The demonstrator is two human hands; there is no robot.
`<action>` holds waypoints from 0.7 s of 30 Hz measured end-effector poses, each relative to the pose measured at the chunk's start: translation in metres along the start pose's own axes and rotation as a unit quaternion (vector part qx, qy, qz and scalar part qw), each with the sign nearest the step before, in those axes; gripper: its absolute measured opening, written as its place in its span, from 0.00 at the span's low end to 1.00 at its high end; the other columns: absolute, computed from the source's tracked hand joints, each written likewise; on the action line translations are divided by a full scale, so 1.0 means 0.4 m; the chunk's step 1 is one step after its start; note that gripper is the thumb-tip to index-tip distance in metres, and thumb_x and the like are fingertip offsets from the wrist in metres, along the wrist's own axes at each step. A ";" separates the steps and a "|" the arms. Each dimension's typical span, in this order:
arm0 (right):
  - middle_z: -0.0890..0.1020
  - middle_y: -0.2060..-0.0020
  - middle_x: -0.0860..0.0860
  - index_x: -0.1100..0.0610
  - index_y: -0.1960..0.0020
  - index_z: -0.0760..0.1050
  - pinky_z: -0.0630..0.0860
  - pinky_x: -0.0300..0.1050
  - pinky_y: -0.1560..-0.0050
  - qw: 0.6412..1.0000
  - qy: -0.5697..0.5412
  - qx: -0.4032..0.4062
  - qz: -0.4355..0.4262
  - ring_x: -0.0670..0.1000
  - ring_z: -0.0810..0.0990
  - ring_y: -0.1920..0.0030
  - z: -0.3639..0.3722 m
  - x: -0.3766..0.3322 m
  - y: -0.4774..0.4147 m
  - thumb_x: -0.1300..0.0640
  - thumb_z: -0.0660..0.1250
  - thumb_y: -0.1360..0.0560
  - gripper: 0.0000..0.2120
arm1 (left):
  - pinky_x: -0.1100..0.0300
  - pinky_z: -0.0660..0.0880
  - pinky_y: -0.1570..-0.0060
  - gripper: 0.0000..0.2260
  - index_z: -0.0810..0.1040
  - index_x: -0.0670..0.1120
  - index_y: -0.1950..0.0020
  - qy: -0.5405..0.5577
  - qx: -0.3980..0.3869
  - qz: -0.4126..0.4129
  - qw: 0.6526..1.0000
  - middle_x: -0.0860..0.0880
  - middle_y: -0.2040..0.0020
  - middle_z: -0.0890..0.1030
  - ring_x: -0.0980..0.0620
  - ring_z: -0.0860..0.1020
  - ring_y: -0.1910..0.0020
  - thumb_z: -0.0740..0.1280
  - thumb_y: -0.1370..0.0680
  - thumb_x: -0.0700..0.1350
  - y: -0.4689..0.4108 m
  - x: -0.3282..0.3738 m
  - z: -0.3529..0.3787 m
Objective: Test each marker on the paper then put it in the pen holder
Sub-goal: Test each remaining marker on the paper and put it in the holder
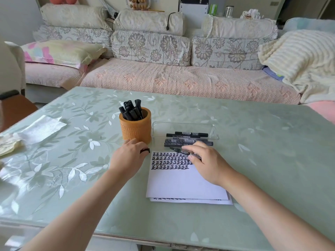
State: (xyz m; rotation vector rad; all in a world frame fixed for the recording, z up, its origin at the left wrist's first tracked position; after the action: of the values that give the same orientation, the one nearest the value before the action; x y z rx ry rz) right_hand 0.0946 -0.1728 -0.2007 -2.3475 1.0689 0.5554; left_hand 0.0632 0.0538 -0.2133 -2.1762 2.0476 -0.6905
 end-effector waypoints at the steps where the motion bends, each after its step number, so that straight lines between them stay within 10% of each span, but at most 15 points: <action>1: 0.74 0.54 0.44 0.50 0.32 0.74 0.67 0.33 0.51 1.000 -0.007 0.001 0.001 0.40 0.74 0.56 -0.005 -0.001 0.003 0.62 0.62 0.21 0.19 | 0.56 0.72 0.62 0.09 0.81 0.54 0.46 -0.005 0.002 0.002 1.000 0.53 0.51 0.78 0.49 0.75 0.47 0.64 0.21 0.54 -0.001 0.003 0.002; 7: 0.73 0.52 0.39 0.51 0.45 0.78 0.66 0.28 0.51 0.998 -0.047 0.041 -0.014 0.36 0.74 0.53 -0.047 -0.011 0.017 0.70 0.58 0.22 0.18 | 0.55 0.75 0.63 0.09 0.81 0.51 0.47 0.018 0.054 0.054 0.997 0.54 0.53 0.79 0.49 0.77 0.52 0.64 0.21 0.52 0.003 0.054 -0.048; 13: 0.72 0.51 0.48 0.50 0.32 0.74 0.67 0.31 0.53 0.998 -0.062 0.023 0.002 0.45 0.73 0.55 -0.048 0.012 0.037 0.79 0.52 0.33 0.38 | 0.58 0.74 0.59 0.07 0.81 0.51 0.52 0.124 0.008 0.235 0.964 0.56 0.56 0.78 0.55 0.74 0.56 0.64 0.20 0.49 0.072 0.226 -0.047; 17: 0.78 0.52 0.48 0.44 0.48 0.78 0.73 0.39 0.53 0.991 -0.120 0.059 0.028 0.47 0.77 0.58 -0.055 0.021 0.059 0.62 0.72 0.27 0.15 | 0.56 0.73 0.59 0.09 0.81 0.54 0.48 0.139 -0.046 0.281 0.948 0.55 0.55 0.77 0.52 0.75 0.55 0.62 0.20 0.53 0.134 0.305 0.009; 21: 0.82 0.62 0.45 0.50 0.51 0.79 0.74 0.40 0.65 0.961 -0.250 0.075 0.089 0.48 0.79 0.65 -0.040 0.040 0.076 0.61 0.67 0.22 0.07 | 0.56 0.74 0.61 0.09 0.81 0.56 0.48 0.093 -0.049 0.291 0.951 0.54 0.52 0.76 0.50 0.74 0.54 0.64 0.23 0.55 0.158 0.315 0.041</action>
State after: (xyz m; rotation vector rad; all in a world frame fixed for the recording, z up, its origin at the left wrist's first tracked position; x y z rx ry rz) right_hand 0.0832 -0.2085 -0.2050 -1.8460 1.0363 1.0300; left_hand 0.0115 -0.0782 -0.2163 -1.4442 2.6786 -0.7404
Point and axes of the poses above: each hand's wrist, its own y-axis away from the middle knuckle, its own z-axis out of the palm, x = y × z, the point moved 9 cm from there along -y, towards the middle knuckle
